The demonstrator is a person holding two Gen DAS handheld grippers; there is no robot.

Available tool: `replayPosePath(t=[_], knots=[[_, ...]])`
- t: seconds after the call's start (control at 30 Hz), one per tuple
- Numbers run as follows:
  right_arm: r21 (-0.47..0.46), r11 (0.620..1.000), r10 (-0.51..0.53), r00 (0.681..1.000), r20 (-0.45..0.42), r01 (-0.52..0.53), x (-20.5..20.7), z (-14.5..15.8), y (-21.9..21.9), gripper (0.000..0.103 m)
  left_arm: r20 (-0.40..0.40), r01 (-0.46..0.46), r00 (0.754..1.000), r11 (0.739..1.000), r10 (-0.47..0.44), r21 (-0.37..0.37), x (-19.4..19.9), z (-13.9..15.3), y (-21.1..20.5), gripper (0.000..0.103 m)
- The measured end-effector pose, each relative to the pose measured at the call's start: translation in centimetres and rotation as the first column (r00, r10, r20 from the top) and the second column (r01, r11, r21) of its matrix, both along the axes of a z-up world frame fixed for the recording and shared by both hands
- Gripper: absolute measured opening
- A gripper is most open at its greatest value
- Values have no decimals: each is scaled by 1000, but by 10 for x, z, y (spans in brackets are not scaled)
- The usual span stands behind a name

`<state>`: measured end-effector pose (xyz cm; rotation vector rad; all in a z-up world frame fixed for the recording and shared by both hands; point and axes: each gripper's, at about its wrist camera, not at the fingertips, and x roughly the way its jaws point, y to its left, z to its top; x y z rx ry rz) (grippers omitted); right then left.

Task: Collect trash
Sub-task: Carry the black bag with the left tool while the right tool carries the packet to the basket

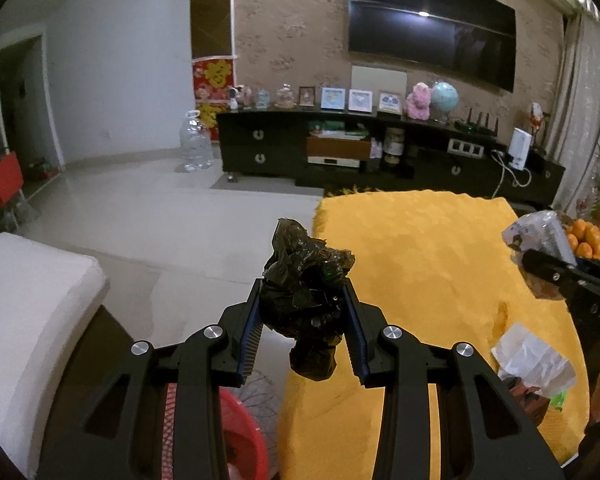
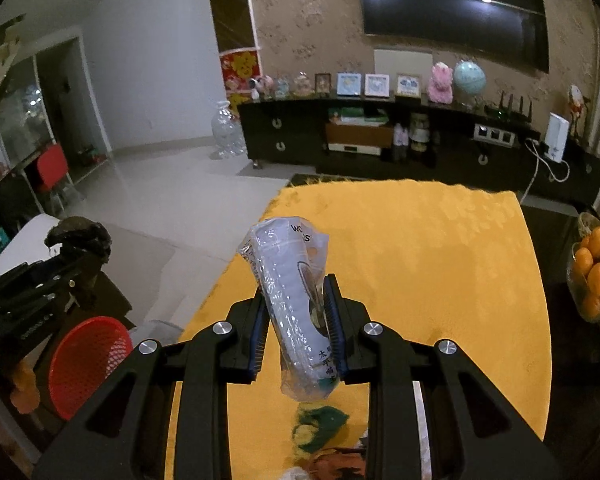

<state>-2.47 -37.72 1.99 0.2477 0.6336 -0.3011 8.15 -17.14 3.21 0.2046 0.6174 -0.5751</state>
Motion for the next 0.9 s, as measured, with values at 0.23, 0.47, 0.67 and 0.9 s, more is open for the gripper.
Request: replayPosePath(t=[0.23,0.47,0.67,0.9], knots=[[11,999,50,999,11,-50,5,1,20,26,2,-62,998,998,62,26,-3,-5,27,35],[20,994,105,994,21,-105,15,3,46,26,-2,-126,992,991,126,35,-2,-8,59,35],[51,984,169,985,19,-169,28,-1,73,26,-7,-184,983,982,184,42,1,-11,88,35],[72,966,250,968,8,-250,41,-7,111,26,-25,-257,966,965,258,53,3,-18,126,35]])
